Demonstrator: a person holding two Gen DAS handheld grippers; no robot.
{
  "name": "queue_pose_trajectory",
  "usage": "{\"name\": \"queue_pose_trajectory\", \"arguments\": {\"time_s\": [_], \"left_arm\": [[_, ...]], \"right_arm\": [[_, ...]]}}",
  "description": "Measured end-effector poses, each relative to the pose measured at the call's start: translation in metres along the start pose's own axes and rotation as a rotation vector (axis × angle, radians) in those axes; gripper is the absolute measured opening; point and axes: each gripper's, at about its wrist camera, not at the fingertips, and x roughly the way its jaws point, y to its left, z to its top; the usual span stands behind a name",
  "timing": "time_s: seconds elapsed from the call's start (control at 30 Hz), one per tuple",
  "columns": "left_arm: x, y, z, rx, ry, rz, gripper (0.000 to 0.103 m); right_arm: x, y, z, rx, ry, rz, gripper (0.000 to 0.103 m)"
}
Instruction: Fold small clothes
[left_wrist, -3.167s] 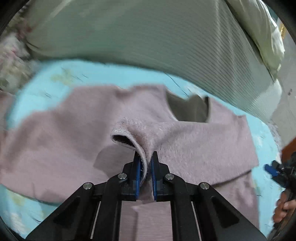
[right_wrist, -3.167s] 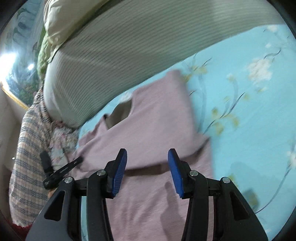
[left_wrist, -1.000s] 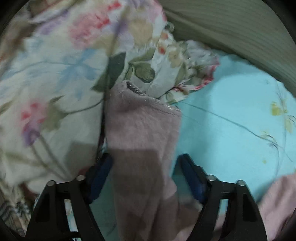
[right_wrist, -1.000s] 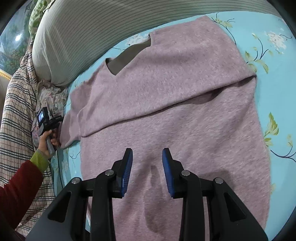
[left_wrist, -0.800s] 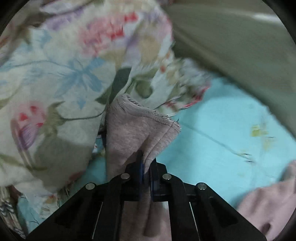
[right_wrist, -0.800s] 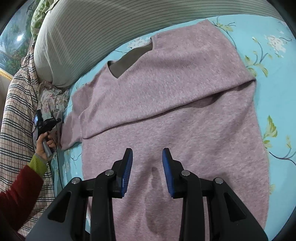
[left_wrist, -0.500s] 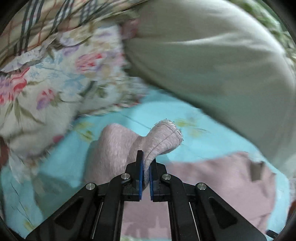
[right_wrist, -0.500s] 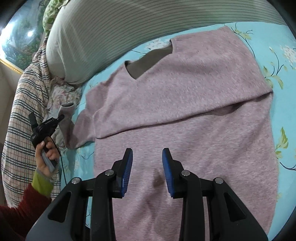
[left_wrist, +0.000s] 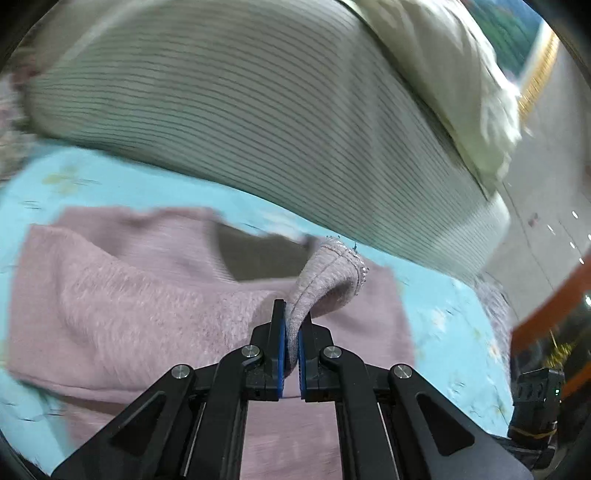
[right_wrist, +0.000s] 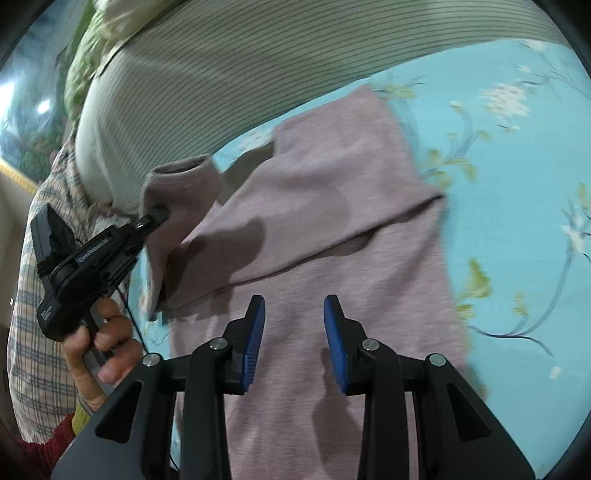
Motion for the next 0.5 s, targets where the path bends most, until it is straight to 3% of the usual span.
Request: {"name": "queue_pose_trajectory", "arguments": {"time_s": [0.2,0.37,0.47,0.5], "left_arm": [[0.09,-0.052,-0.023,0.098,0.124,-0.027,0.004],[0.142,-0.051,-0.049,0.153,0.248,0.022,0.008],[0.146,-0.04,-0.059,0.129,0.297,0.008,0.024],[0.141,-0.036,-0.062,0.115,0.298,0.005,0.037]], "right_arm": [[-0.014,-0.038,0.009,0.066,-0.033,-0.035,0.034],[-0.011,-0.044,0.022,0.063,-0.036,-0.026,0.034],[0.0,-0.034,0.029,0.037,-0.025,-0.007,0.034],[0.005,-0.031,0.031,0.027,-0.019,-0.001,0.034]]}}
